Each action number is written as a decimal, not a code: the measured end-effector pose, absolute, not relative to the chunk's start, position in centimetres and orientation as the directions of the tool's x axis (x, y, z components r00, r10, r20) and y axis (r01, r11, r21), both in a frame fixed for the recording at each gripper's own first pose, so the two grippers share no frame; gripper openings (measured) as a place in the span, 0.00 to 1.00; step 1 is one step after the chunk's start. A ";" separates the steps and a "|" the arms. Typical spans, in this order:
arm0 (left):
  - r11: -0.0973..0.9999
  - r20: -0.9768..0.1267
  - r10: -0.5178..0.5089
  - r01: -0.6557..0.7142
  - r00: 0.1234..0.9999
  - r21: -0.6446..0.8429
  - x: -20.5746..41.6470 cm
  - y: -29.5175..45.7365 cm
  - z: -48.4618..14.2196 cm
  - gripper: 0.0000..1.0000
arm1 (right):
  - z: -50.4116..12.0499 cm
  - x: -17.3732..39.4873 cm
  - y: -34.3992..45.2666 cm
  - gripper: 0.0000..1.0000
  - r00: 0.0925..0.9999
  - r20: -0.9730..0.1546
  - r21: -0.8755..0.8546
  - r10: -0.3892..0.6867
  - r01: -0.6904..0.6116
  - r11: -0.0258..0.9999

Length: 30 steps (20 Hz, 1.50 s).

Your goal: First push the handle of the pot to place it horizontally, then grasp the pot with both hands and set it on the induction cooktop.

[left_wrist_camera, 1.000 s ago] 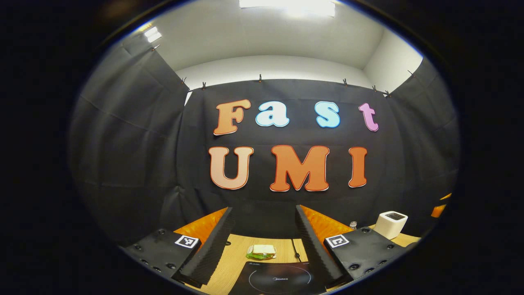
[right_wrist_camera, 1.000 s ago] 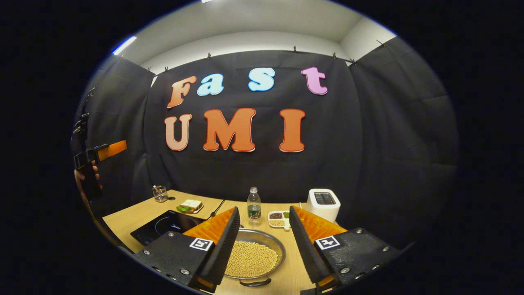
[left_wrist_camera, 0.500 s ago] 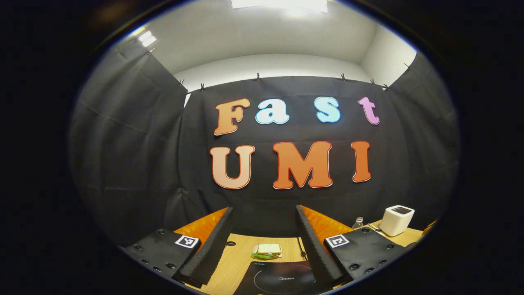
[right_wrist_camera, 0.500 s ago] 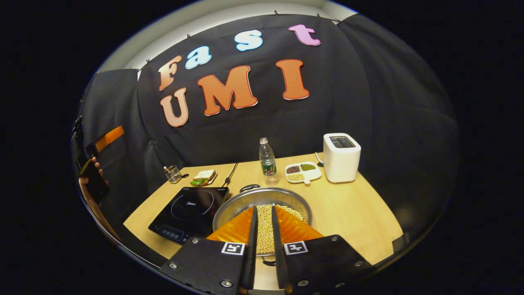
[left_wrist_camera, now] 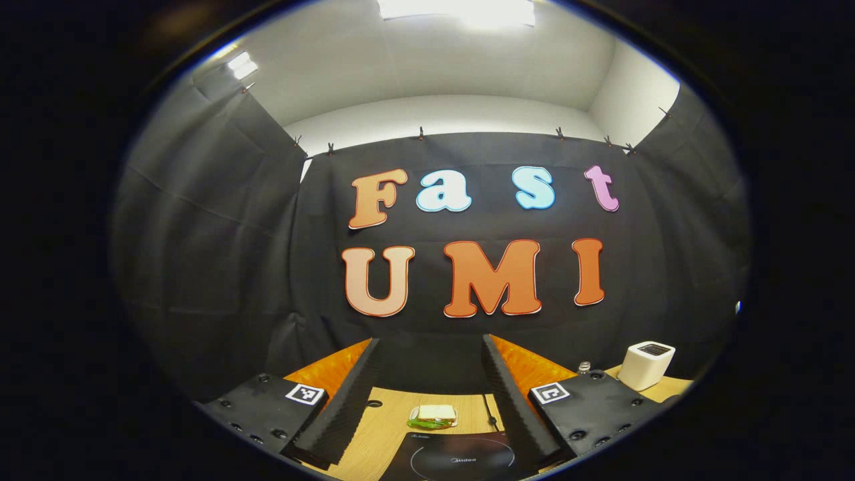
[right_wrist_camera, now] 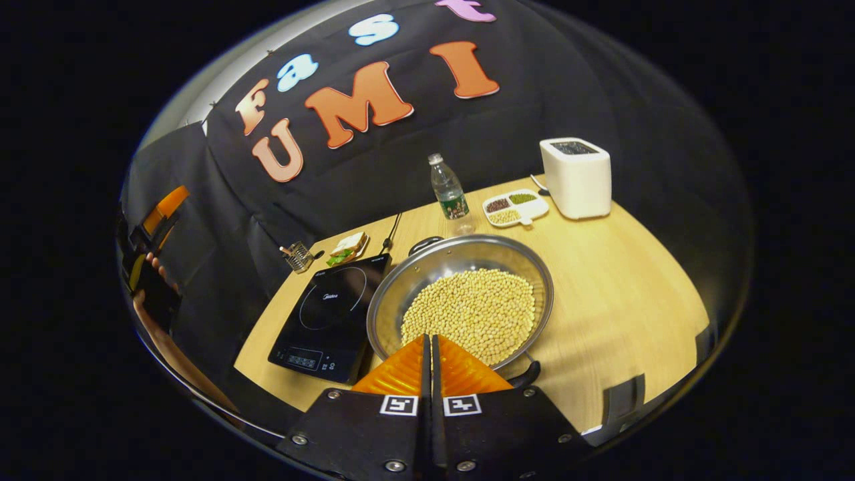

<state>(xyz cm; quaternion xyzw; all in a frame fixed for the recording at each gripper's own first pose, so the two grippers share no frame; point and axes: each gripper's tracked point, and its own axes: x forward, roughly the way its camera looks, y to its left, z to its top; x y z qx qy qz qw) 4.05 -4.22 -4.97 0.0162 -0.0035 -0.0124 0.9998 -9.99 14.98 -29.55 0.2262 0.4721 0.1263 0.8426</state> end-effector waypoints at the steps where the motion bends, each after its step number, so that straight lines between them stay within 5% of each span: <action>1: 0.999 0.016 -0.016 0.015 1.000 0.033 4.1 -3.8 -4.8 0.96 | -30.1 -10.5 15.2 0.00 0.492 -0.748 0.523 0.445 0.025 0.852; 13: 0.999 0.031 0.031 -0.032 0.999 0.025 3.8 -1.6 -5.1 0.96 | -36.8 -16.6 17.6 0.00 0.128 -0.851 0.524 0.509 0.151 0.838; 30: 0.999 0.009 0.007 -0.008 1.000 0.036 3.9 -2.5 -5.8 0.96 | -40.1 -16.5 14.0 0.00 0.022 -0.891 0.446 0.453 0.216 0.868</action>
